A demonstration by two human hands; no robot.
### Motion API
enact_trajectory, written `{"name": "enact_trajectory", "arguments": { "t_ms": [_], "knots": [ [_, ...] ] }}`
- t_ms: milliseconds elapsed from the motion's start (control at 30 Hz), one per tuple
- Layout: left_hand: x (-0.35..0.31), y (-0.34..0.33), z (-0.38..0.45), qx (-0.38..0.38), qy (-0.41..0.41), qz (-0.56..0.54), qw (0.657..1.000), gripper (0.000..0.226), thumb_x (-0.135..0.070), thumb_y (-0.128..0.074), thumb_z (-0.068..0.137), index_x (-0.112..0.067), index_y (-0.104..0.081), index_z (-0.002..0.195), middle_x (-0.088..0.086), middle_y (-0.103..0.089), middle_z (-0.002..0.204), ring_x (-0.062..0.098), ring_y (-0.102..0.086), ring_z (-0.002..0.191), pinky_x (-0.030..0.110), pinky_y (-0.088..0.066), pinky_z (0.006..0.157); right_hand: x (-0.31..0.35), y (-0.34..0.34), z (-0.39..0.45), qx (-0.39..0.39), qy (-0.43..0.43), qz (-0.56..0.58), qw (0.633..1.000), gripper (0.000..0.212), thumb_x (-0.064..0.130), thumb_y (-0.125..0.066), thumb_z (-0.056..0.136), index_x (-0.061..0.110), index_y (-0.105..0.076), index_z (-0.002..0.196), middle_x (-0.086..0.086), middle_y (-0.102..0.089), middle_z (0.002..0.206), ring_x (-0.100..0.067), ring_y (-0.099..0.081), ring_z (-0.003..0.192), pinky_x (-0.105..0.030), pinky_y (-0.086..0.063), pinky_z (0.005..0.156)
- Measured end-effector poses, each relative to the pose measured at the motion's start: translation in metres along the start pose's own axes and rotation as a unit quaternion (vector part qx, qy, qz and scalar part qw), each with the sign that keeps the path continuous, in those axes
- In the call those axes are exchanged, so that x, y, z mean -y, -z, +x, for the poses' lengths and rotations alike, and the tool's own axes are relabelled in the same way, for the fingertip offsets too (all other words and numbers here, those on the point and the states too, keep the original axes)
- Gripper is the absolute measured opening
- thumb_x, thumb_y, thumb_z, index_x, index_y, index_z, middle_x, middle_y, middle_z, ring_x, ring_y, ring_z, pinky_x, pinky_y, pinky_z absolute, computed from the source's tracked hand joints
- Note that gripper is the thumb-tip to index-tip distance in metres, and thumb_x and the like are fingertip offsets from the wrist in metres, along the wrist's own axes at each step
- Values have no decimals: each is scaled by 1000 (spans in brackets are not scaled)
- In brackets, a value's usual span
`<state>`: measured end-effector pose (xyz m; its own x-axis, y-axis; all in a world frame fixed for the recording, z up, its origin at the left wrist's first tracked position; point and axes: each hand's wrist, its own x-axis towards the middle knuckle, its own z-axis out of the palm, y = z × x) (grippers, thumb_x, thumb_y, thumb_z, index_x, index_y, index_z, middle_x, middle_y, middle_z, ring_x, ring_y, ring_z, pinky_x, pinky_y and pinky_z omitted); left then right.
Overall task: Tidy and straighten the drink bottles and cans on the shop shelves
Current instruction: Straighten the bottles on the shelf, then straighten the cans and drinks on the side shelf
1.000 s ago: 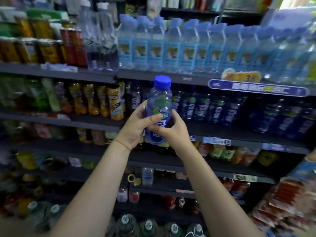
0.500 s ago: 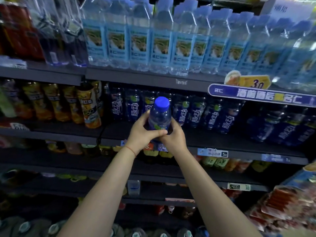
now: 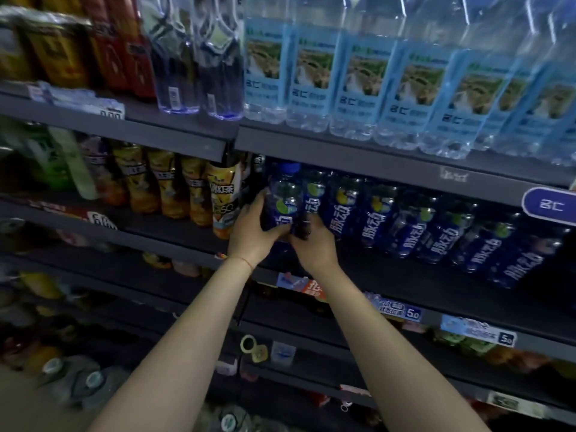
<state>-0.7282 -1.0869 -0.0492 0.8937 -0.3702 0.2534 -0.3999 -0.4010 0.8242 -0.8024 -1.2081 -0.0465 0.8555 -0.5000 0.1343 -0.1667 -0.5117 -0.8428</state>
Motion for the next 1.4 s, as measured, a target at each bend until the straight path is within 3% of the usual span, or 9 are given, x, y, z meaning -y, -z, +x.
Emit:
{"name": "enact_trajectory", "arguments": {
  "t_ms": [167,500,600,700,767,833,1000,1233,1400],
  "knots": [
    [1,-7,0,-13,49,-39,998,70,-24,-81,81,-12,-43,139,7,-62,128,23,-60,117,28,-46,88,-13,-12,-2,-9,-33,-45,998,36,13,-62,96,8,-49,128,9,-55,76,-4,-52,66,-8,-37,49],
    [-6,-1,-33,26,58,-51,997,45,-13,-63,92,-19,-50,134,3,-62,126,20,-60,113,33,-48,93,-5,-8,-34,-4,-45,-25,999,45,11,-61,94,12,-46,137,-1,-66,100,-15,-61,90,-27,-50,75],
    [-4,8,-66,7,73,-56,996,28,-15,-62,93,-20,-60,120,-3,-64,107,18,-62,101,32,-50,86,-2,-4,-60,-3,-30,-4,1000,32,15,-62,94,14,-55,125,4,-65,93,-16,-64,88,-34,-57,75],
    [14,25,-107,36,141,-48,988,11,-23,-58,95,-29,-67,98,-4,-69,100,19,-67,93,39,-56,86,-5,-8,-91,32,-14,31,999,8,19,-59,96,20,-64,103,4,-67,94,-13,-63,88,-29,-52,74],
    [30,37,-144,73,187,-29,979,11,-28,-57,96,-33,-67,93,-4,-71,97,18,-69,88,38,-57,81,-12,-20,-117,83,-27,57,995,11,22,-58,97,27,-64,89,6,-68,88,-15,-66,84,-32,-54,74],
    [46,50,-181,106,225,-5,969,12,-28,-57,98,-30,-67,94,-1,-73,92,15,-71,79,35,-57,74,-27,-37,-147,127,-60,86,986,19,21,-58,96,30,-63,81,4,-69,79,-18,-68,74,-38,-55,71],
    [69,87,-233,181,288,16,940,17,-31,-53,101,-22,-67,105,1,-73,94,14,-71,78,25,-51,66,-34,-66,-211,199,-135,118,963,15,20,-57,98,22,-65,86,-1,-70,78,-13,-66,64,-26,-49,55],
    [108,159,-259,169,318,-55,931,16,-38,-53,100,-28,-64,107,0,-73,101,14,-72,87,33,-56,84,17,-124,-231,222,-174,160,946,17,18,-53,101,13,-68,97,-12,-73,92,-25,-69,77,-38,-57,68],
    [183,268,-262,107,357,-164,913,22,-36,-54,101,-22,-64,115,4,-75,103,22,-75,86,37,-57,85,85,-237,-227,261,-237,251,901,19,17,-50,103,6,-66,104,-14,-73,86,-24,-71,71,-31,-55,60]
  ]
}}
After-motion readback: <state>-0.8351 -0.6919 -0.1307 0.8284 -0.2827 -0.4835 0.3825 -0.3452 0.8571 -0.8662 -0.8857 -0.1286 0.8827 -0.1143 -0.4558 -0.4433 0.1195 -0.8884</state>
